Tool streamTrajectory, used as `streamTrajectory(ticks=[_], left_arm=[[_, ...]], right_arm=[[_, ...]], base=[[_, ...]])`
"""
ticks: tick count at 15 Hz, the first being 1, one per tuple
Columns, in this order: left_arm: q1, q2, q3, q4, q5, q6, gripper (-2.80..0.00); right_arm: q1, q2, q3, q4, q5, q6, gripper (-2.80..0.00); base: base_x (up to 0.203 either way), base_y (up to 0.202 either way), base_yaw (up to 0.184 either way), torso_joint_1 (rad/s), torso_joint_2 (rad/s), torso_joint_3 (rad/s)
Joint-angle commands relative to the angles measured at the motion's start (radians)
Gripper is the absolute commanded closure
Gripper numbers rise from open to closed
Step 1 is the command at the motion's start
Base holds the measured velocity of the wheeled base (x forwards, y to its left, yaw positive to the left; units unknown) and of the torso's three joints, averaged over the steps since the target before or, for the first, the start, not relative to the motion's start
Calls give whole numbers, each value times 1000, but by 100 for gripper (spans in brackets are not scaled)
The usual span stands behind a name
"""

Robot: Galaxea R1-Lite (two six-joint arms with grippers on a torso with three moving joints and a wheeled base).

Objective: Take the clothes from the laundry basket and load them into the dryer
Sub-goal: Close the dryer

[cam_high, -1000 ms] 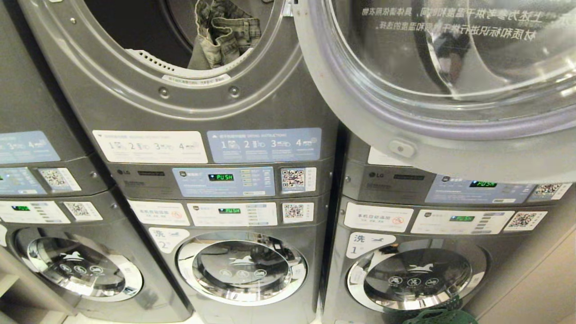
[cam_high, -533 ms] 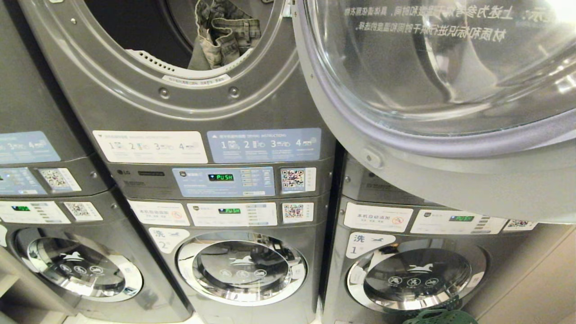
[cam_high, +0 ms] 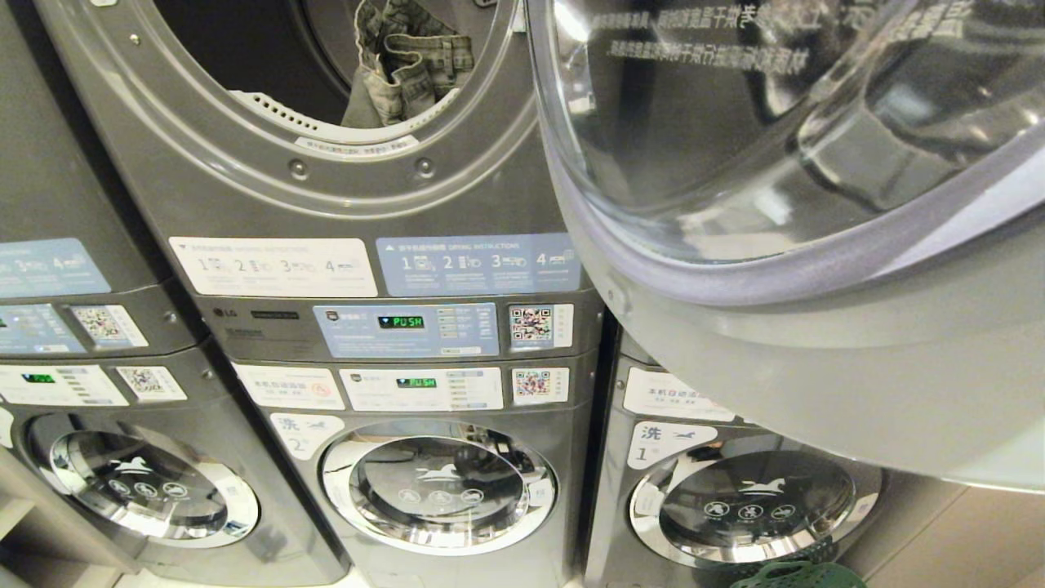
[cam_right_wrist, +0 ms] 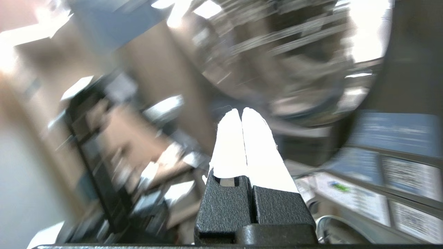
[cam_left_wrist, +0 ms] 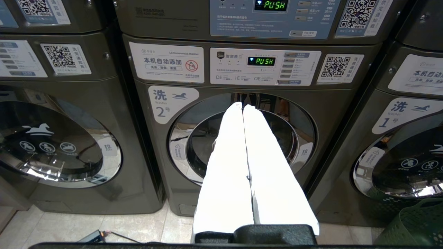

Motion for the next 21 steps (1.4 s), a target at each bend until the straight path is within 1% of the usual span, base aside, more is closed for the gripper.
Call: streamTrajectory(ticks=[1, 2, 3, 4, 5, 6, 7, 8, 9, 10, 12, 13, 14, 15, 17, 18, 19, 21], left_arm=[[0, -2, 0, -1, 0, 0, 0], [0, -2, 1, -1, 0, 0, 0], [0, -2, 2, -1, 0, 0, 0], [0, -2, 0, -1, 0, 0, 0], [0, -2, 2, -1, 0, 0, 0], [0, -2, 2, -1, 0, 0, 0], [0, -2, 0, -1, 0, 0, 0], [0, -2, 2, -1, 0, 0, 0], [0, -2, 0, -1, 0, 0, 0], [0, -2, 0, -1, 0, 0, 0], [0, -2, 2, -1, 0, 0, 0], [0, -2, 0, -1, 0, 0, 0], [0, -2, 0, -1, 0, 0, 0], [0, -2, 1, -1, 0, 0, 0], [0, -2, 0, -1, 0, 0, 0], [0, -2, 1, -1, 0, 0, 0], [0, -2, 2, -1, 0, 0, 0], [0, -2, 0, -1, 0, 0, 0]], right_arm=[[-49, -11, 3, 56, -52, -8, 0], [-102, -8, 5, 125, -83, -62, 0], [-141, -3, 3, 247, -133, -181, 0], [-163, 4, -1, 368, -235, -295, 0], [-179, 9, -6, 493, -371, -401, 0], [-189, 5, -11, 640, -501, -554, 0], [-186, -23, -17, 794, -645, -691, 0], [-151, -80, -10, 895, -728, -768, 0], [-115, -143, 23, 956, -769, -820, 0], [-89, -198, 95, 987, -788, -881, 0], [-37, -322, 231, 1022, -805, -966, 0], [-1, -385, 271, 1073, -809, -998, 0], [40, -441, 276, 1142, -811, -1037, 0], [71, -493, 277, 1198, -811, -1094, 0], [90, -616, 274, 1333, -817, -1200, 0], [100, -671, 274, 1397, -851, -1221, 0], [107, -731, 272, 1426, -867, -1228, 0], [117, -832, 267, 1462, -873, -1231, 0]], base=[[0, 0, 0, 0, 0, 0], [0, 0, 0, 0, 0, 0], [0, 0, 0, 0, 0, 0], [0, 0, 0, 0, 0, 0], [0, 0, 0, 0, 0, 0], [0, 0, 0, 0, 0, 0], [0, 0, 0, 0, 0, 0], [0, 0, 0, 0, 0, 0], [0, 0, 0, 0, 0, 0], [0, 0, 0, 0, 0, 0], [0, 0, 0, 0, 0, 0], [0, 0, 0, 0, 0, 0], [0, 0, 0, 0, 0, 0], [0, 0, 0, 0, 0, 0], [0, 0, 0, 0, 0, 0], [0, 0, 0, 0, 0, 0], [0, 0, 0, 0, 0, 0], [0, 0, 0, 0, 0, 0]])
